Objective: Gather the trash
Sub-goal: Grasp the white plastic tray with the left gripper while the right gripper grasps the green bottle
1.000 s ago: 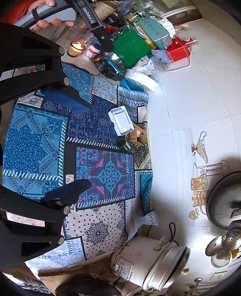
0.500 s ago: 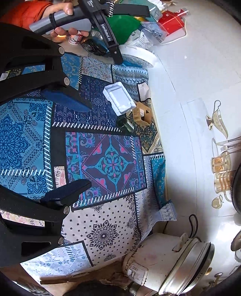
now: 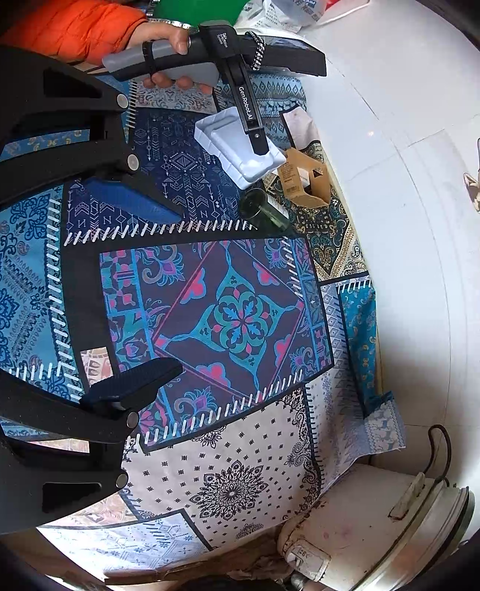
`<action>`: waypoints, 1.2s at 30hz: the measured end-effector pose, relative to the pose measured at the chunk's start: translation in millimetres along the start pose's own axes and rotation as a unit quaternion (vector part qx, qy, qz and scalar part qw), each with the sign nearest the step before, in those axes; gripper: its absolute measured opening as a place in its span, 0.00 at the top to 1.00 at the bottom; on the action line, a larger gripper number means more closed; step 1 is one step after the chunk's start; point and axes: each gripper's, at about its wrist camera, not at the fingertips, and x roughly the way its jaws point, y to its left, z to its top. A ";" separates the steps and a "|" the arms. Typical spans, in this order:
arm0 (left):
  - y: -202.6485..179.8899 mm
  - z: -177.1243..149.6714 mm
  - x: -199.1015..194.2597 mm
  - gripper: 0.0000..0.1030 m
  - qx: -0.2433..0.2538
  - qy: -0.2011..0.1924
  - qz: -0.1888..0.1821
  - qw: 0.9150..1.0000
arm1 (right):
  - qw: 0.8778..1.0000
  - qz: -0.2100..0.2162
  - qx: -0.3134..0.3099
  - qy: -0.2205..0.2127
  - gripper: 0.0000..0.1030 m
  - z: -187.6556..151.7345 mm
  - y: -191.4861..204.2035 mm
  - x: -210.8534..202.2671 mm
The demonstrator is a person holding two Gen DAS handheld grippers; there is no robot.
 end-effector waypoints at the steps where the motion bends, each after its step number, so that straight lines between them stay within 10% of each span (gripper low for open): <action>1: -0.3 -2.8 2.6 0.07 0.001 0.007 -0.012 1.000 | 1.000 -0.001 0.000 0.001 0.31 2.2 0.9 3.9; 6: -11.9 -24.9 0.6 0.07 0.019 0.026 -0.046 0.998 | 1.000 0.005 0.004 0.003 0.31 14.8 6.4 16.8; 19: -37.6 -44.4 3.7 0.20 0.097 -0.007 0.042 0.994 | 0.999 0.039 -0.008 0.002 0.30 48.7 24.6 41.4; 36: 17.3 -83.2 -53.4 0.24 -0.001 -0.023 0.010 1.000 | 0.996 0.068 0.029 0.052 0.38 73.1 62.1 124.9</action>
